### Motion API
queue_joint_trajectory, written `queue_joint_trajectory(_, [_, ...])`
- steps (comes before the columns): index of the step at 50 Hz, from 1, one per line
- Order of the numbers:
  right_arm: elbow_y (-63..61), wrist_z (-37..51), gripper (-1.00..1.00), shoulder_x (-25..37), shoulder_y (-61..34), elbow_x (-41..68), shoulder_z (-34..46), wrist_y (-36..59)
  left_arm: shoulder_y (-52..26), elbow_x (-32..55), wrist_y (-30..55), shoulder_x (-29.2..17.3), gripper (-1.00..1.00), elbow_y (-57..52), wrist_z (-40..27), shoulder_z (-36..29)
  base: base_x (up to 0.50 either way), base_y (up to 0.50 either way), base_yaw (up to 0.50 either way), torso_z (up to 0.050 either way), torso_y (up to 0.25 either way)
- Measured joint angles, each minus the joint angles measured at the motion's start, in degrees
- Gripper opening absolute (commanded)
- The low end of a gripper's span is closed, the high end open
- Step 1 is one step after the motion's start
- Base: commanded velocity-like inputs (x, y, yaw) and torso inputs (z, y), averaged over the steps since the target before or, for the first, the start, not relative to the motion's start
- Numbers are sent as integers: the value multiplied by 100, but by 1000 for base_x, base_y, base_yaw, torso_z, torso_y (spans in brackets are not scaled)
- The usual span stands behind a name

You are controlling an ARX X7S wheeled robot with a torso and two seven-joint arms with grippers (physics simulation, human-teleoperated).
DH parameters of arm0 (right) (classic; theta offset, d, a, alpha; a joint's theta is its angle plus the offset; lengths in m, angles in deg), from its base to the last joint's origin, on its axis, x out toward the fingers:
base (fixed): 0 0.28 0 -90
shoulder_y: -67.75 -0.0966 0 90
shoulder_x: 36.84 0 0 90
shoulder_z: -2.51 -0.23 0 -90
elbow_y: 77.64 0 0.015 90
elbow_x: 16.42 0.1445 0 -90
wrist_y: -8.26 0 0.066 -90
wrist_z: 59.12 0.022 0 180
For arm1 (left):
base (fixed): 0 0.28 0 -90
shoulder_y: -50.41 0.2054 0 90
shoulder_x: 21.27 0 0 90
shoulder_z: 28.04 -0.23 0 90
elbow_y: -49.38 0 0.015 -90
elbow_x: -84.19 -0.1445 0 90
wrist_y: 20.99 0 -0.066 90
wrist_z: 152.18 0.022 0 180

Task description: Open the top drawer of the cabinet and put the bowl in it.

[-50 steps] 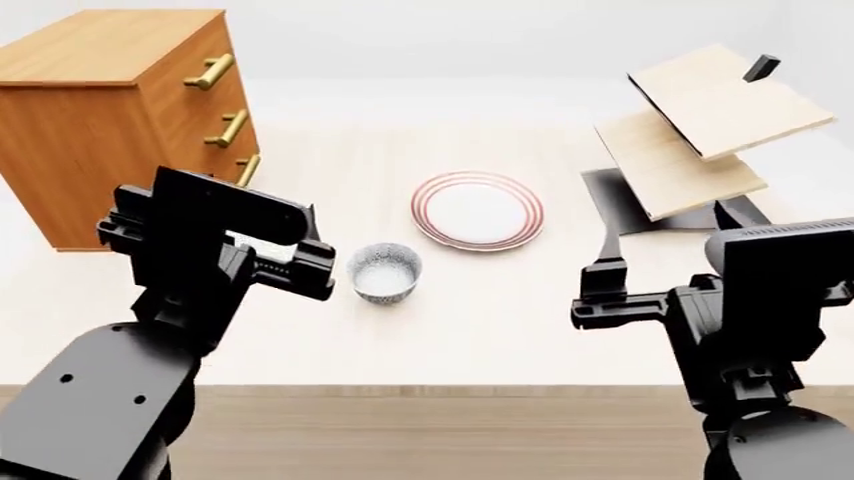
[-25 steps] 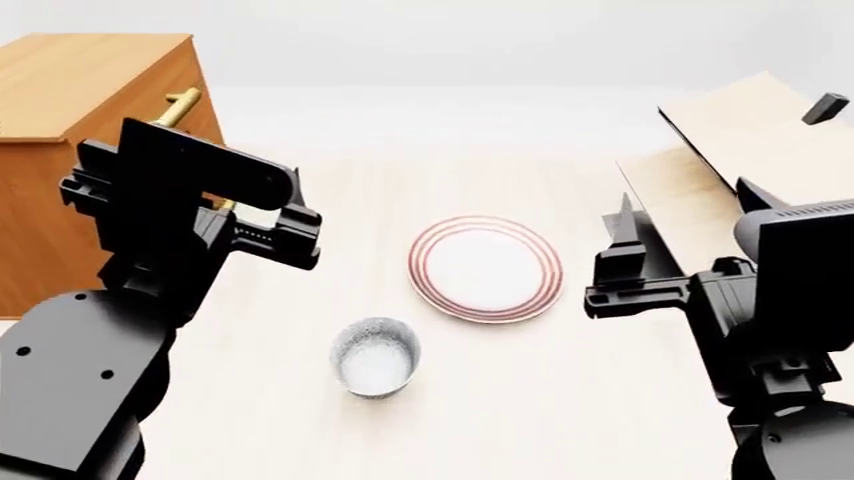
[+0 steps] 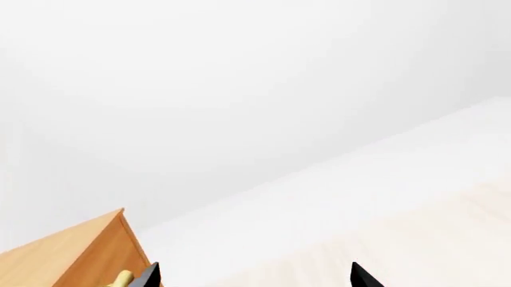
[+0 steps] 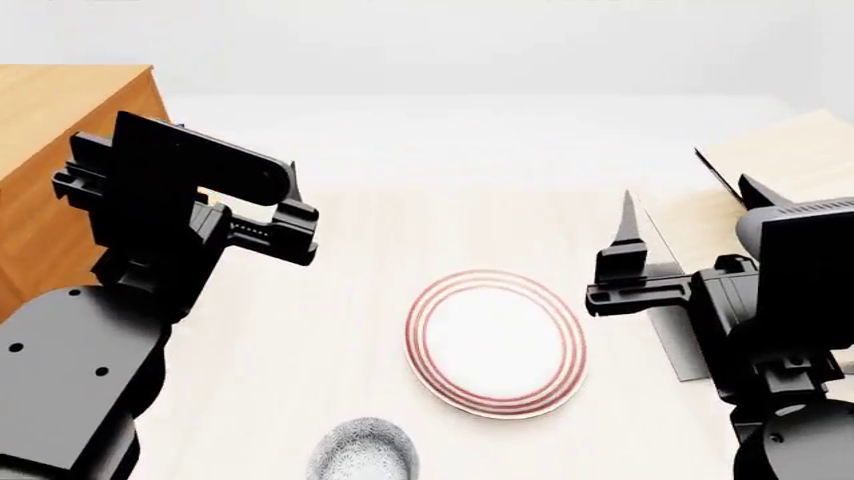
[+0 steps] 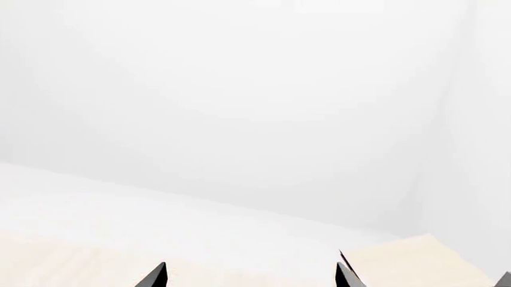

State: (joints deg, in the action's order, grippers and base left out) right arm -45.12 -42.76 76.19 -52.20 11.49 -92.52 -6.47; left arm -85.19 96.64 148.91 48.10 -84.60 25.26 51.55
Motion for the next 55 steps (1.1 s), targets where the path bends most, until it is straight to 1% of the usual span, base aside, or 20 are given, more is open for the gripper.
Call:
queue_joint_trajectory(7, [8, 44, 100, 25, 4, 43, 5, -25, -1, 12, -5, -17, 100, -5, -7, -9, 500, 0, 0, 0, 0])
queue_joint_trajectory(13, [37, 88, 100, 54, 35, 47, 27, -101, -20, 13, -36, -50, 100, 33, -11, -46, 0, 0, 0, 0, 0])
queue_joint_trajectory(17, [65, 113, 100, 69, 74, 42, 45, -170, -46, -49, -132, -160, 100, 115, -41, -207, 0, 0, 0, 0, 0])
queue_joint_trajectory(25, [103, 153, 100, 91, 140, 48, 74, -282, -241, -367, -365, -588, 100, 431, -166, -982, 0, 0, 0, 0, 0])
queue_joint_trajectory(37, [164, 192, 100, 120, 228, 68, 103, -420, -859, -894, -616, -1103, 100, 1247, -253, -2261, 0, 0, 0, 0, 0])
queue_joint_trajectory(45, [251, 209, 100, 142, 312, 46, 163, -572, -1256, -1170, -797, -1247, 100, 1886, -250, -2938, 0, 0, 0, 0, 0])
queue_joint_trajectory(55, [363, 214, 100, 162, 418, 23, 212, -758, -1695, -1393, -1042, -1250, 100, 2748, -202, -3502, 0, 0, 0, 0, 0])
